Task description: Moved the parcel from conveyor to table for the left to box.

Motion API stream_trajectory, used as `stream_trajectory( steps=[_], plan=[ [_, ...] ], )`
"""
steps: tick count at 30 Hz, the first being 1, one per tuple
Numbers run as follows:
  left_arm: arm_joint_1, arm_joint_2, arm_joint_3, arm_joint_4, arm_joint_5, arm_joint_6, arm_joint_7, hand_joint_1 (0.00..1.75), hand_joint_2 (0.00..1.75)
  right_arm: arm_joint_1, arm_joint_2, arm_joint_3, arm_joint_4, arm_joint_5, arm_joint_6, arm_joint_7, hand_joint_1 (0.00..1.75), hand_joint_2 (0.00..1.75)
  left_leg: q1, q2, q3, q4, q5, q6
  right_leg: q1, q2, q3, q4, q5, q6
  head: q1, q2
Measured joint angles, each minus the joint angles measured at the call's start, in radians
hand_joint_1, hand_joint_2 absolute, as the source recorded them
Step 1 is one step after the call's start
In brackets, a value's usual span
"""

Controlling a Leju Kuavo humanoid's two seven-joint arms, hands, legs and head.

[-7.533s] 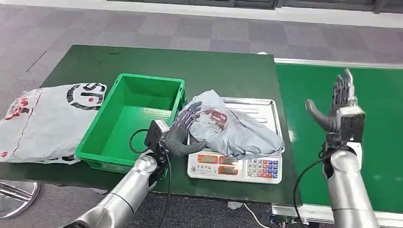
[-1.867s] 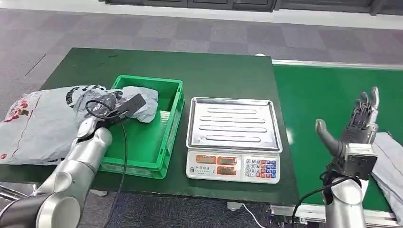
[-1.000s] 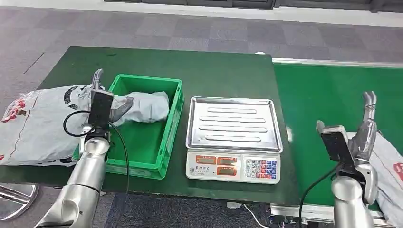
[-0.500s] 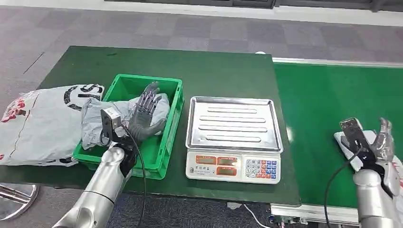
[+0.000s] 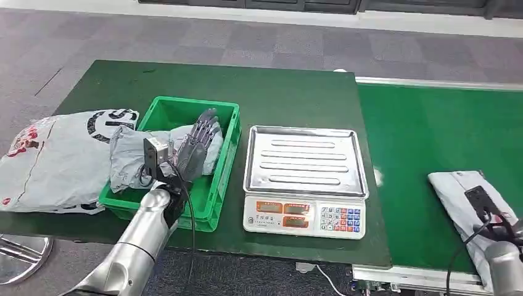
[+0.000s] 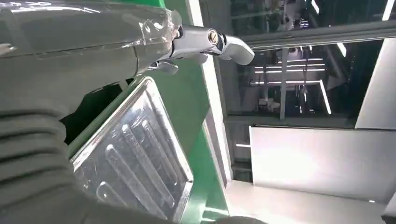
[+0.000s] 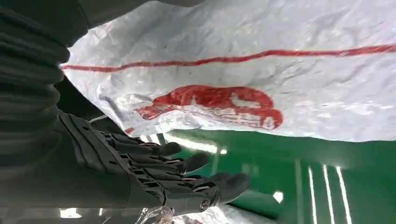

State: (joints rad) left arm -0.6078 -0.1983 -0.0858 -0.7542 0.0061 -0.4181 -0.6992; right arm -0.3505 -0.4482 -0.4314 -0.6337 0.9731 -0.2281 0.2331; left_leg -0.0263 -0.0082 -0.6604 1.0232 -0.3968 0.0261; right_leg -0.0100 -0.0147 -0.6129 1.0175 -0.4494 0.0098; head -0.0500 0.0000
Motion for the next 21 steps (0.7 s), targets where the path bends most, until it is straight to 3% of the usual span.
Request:
stream_trajectory(
  steps=[9, 13, 14, 15, 16, 21],
  plan=[
    [-0.041, 0.000, 0.004, 0.119, 0.057, 0.057, 0.002, 0.00, 1.75, -0.022, -0.032, -0.019, 0.129, 0.088, 0.116, 0.091, 0.00, 1.75, 0.000, 0.000, 0.001, 0.000, 0.001, 0.001, 0.000, 0.000, 0.002, 0.000, 0.000, 0.001, 0.000, 0.000],
    [-0.064, 0.005, 0.006, 0.168, 0.084, 0.007, 0.006, 0.00, 1.75, -0.061, -0.038, -0.023, 0.187, 0.127, 0.161, 0.115, 0.00, 1.75, 0.000, -0.001, 0.005, 0.000, -0.001, 0.001, 0.000, -0.001, 0.005, 0.000, -0.001, 0.001, 0.000, 0.000],
    [-0.067, 0.005, 0.006, 0.175, 0.087, 0.010, 0.004, 0.00, 1.75, -0.070, -0.041, -0.023, 0.200, 0.140, 0.174, 0.123, 0.17, 1.75, 0.000, -0.001, 0.007, 0.000, -0.001, 0.001, 0.000, -0.001, 0.007, 0.000, -0.001, 0.001, 0.000, 0.000],
    [-0.069, 0.006, 0.007, 0.179, 0.089, 0.021, 0.003, 0.00, 1.75, -0.076, -0.042, -0.023, 0.208, 0.154, 0.185, 0.131, 0.77, 1.75, 0.000, -0.001, 0.008, 0.000, -0.001, 0.001, 0.000, -0.001, 0.007, 0.000, -0.001, 0.001, 0.000, 0.000],
    [-0.071, 0.006, 0.010, 0.184, 0.092, 0.034, 0.003, 0.00, 1.75, -0.081, -0.044, -0.023, 0.218, 0.168, 0.198, 0.138, 1.75, 1.75, 0.000, -0.001, 0.008, -0.001, 0.000, 0.001, 0.000, -0.001, 0.008, 0.000, -0.001, 0.001, 0.000, 0.000],
    [-0.084, 0.005, 0.029, 0.209, 0.100, 0.099, 0.019, 0.00, 1.75, -0.100, -0.047, -0.023, 0.247, 0.206, 0.269, 0.122, 1.75, 1.75, 0.000, -0.001, 0.010, -0.001, 0.000, 0.000, 0.000, -0.001, 0.011, 0.000, -0.001, 0.000, 0.000, 0.000]
  ],
)
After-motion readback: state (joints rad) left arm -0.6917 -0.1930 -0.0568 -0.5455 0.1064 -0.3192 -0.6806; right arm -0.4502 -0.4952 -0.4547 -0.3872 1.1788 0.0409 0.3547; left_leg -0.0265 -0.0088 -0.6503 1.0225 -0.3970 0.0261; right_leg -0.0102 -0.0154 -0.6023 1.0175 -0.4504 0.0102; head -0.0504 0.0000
